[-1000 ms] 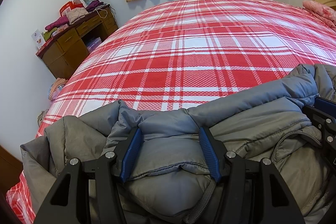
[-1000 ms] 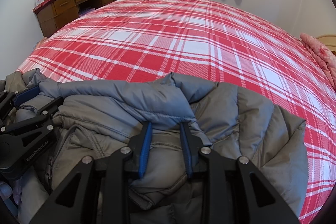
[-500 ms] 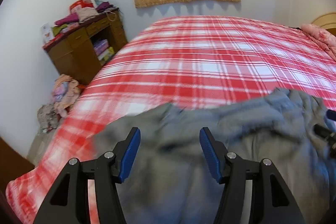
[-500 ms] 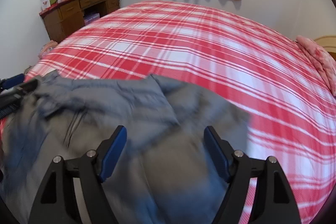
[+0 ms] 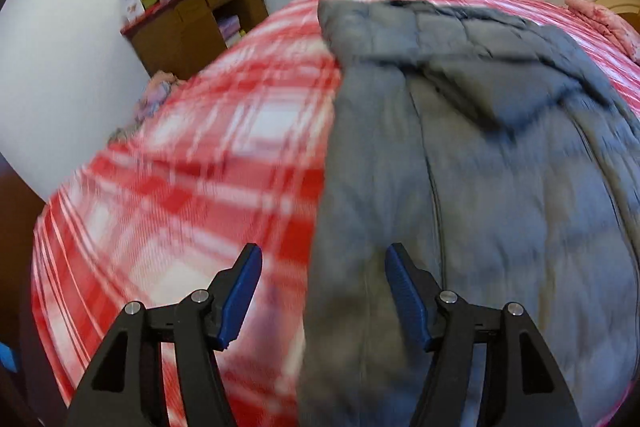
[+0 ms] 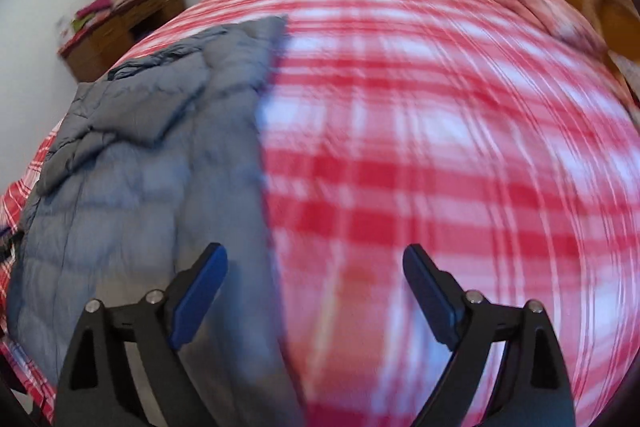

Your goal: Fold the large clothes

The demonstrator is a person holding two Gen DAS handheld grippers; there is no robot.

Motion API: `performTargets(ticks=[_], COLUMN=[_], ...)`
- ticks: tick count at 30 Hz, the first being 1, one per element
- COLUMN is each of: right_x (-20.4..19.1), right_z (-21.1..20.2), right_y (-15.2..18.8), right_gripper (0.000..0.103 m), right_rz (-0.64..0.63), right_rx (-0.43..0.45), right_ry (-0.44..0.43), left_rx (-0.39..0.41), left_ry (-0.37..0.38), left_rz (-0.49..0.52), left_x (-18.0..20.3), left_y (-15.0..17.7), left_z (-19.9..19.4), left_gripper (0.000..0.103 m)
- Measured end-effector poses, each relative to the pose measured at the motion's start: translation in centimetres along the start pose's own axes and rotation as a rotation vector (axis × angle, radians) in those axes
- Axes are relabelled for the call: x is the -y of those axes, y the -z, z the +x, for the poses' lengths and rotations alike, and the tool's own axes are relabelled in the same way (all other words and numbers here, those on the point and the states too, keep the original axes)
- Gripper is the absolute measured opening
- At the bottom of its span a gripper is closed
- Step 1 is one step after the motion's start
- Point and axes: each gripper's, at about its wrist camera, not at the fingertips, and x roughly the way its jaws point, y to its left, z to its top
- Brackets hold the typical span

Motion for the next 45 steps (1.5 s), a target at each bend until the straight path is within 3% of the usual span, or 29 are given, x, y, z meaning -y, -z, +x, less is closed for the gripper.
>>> performTargets(ticks=[2, 5, 7, 9, 12, 17, 18, 19, 21, 26, 28, 29, 30, 31, 32, 33, 36, 38, 40, 45], right_x=[0.4, 0.0, -2.0, -3.0, -3.3, -3.2, -3.5, -3.9, -4.7, -4.8, -5.3, -5.4, -5.6, -5.8, -5.9, -5.9, -6.1, -6.0, -5.6, -5.9], right_z=[-1.1, -1.6, -1.7, -1.8, -1.8, -2.0, -2.0, -2.0, -2.1, -2.3, -2.2, -2.2, -2.2, -2.2, -2.3, -2.3, -3.5, -5.4, -8.5, -17.8], right_y=[1.9, 4.6, 5.4, 5.9, 6.0, 6.7, 6.9, 7.1, 7.4, 7.6, 7.7, 7.8, 7.9, 7.9, 7.9, 7.9, 7.9, 7.7, 7.3, 6.6], right_gripper=[0.092, 0.092, 0.091, 0.081, 0.075, 0.074, 0.075, 0.075, 0.075, 0.075, 0.074, 0.063, 0.040, 0.029, 0.017, 0.013, 0.010, 0.009, 0.008, 0.008], right_rz=[0.019, 0.028, -0.017, -0.043, -0.042, -0.019, -0.018, -0.019, -0.022, -0.011, -0.031, -0.038, -0.049, -0.055, -0.052, -0.043, -0.040, -0.039, -0.025, -0.005], right_rx=[0.005, -0.008, 0.011, 0.019, 0.029, 0.056, 0.060, 0.062, 0.061, 0.064, 0.065, 0.066, 0.065, 0.063, 0.060, 0.056, 0.086, 0.127, 0.178, 0.337], right_ry=[-0.015, -0.043, -0.015, -0.021, -0.027, -0.019, -0.012, -0.005, 0.007, -0.004, -0.013, -0.021, -0.039, -0.060, -0.095, -0.116, -0.144, -0.173, -0.215, -0.299], left_rx=[0.019, 0.007, 0.007, 0.008, 0.006, 0.080, 0.093, 0.098, 0.083, -0.015, -0.057, -0.053, -0.049, -0.045, -0.024, -0.014, 0.042, 0.119, 0.176, 0.351], left_ry=[-0.028, 0.001, -0.007, -0.022, -0.039, 0.049, 0.060, 0.073, 0.087, 0.108, 0.150, 0.162, 0.172, 0.176, 0.207, 0.242, 0.232, 0.222, 0.263, 0.405], left_rz=[-0.001, -0.030, -0.025, -0.018, -0.031, -0.144, -0.155, -0.169, -0.170, -0.151, -0.168, -0.185, -0.188, -0.180, -0.158, -0.148, -0.105, -0.080, -0.093, -0.136], left_x=[0.2, 0.3, 0.6, 0.6, -0.3, -2.6, -2.7, -2.7, -2.4, -1.4, -1.4, -1.6, -1.6, -1.7, -1.4, -1.3, -0.6, -0.5, -1.4, -4.1], left_y=[1.6, 2.5, 2.7, 3.2, 4.1, 5.1, 5.1, 5.2, 5.1, 5.9, 6.6, 6.9, 7.0, 7.0, 7.0, 7.0, 6.8, 6.5, 5.9, 5.1], left_z=[-0.6, -0.6, -0.6, -0.9, -1.9, -5.1, -5.6, -5.9, -5.6, -3.0, -2.0, -2.0, -2.0, -2.2, -2.6, -2.9, -4.6, -7.0, -9.5, -20.0], left_gripper=[0.065, 0.065, 0.065, 0.065, 0.065, 0.065, 0.072, 0.084, 0.089, 0.089, 0.089, 0.089, 0.089, 0.078, 0.059, 0.017, 0.005, 0.004, 0.003, 0.003])
